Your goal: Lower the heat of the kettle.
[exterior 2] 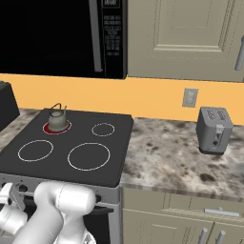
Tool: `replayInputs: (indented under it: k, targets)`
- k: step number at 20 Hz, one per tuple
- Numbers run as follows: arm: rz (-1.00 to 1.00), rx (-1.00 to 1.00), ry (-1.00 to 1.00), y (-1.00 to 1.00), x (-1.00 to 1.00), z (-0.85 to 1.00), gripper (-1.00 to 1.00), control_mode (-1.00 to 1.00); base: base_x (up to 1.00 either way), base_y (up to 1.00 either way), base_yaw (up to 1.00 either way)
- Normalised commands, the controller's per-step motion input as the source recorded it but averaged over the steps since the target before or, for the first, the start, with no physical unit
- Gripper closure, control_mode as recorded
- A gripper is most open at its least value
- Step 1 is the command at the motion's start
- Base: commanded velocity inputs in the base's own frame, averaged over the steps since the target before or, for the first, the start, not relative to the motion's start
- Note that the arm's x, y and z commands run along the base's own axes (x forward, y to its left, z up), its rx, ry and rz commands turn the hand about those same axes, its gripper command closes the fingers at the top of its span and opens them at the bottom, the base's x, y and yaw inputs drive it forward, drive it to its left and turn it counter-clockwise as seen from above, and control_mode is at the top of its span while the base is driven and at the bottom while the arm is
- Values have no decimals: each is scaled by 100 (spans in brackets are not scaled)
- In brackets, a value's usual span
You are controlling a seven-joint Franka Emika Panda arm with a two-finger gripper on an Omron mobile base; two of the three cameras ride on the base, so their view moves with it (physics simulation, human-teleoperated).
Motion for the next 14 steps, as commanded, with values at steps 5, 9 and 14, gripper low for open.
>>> replayInputs:
  k: [5,9,14]
  targets:
    - [0,0,0,1,14,-3,-100,-100,0,0,0]
    - [1,0,0,0,11,-12,-100,-100,0,0,0]
    - [1,0,-2,1,10,-12,-100,-100,0,0,0]
